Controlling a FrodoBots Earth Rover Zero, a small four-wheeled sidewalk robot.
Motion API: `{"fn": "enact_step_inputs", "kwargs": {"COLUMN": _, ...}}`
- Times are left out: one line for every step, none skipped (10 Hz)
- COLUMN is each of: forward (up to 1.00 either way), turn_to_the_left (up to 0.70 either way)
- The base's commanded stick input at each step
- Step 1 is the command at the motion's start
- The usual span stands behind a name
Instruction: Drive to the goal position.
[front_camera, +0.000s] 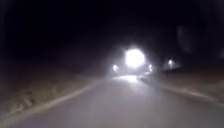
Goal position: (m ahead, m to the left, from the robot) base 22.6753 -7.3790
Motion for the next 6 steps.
{"fn": "enact_step_inputs", "kwargs": {"forward": 1.0, "turn_to_the_left": -0.03}}
{"fn": "enact_step_inputs", "kwargs": {"forward": 1.0, "turn_to_the_left": -0.02}}
{"fn": "enact_step_inputs", "kwargs": {"forward": 1.0, "turn_to_the_left": -0.02}}
{"fn": "enact_step_inputs", "kwargs": {"forward": 1.0, "turn_to_the_left": -0.01}}
{"fn": "enact_step_inputs", "kwargs": {"forward": 1.0, "turn_to_the_left": 0.0}}
{"fn": "enact_step_inputs", "kwargs": {"forward": 1.0, "turn_to_the_left": 0.0}}
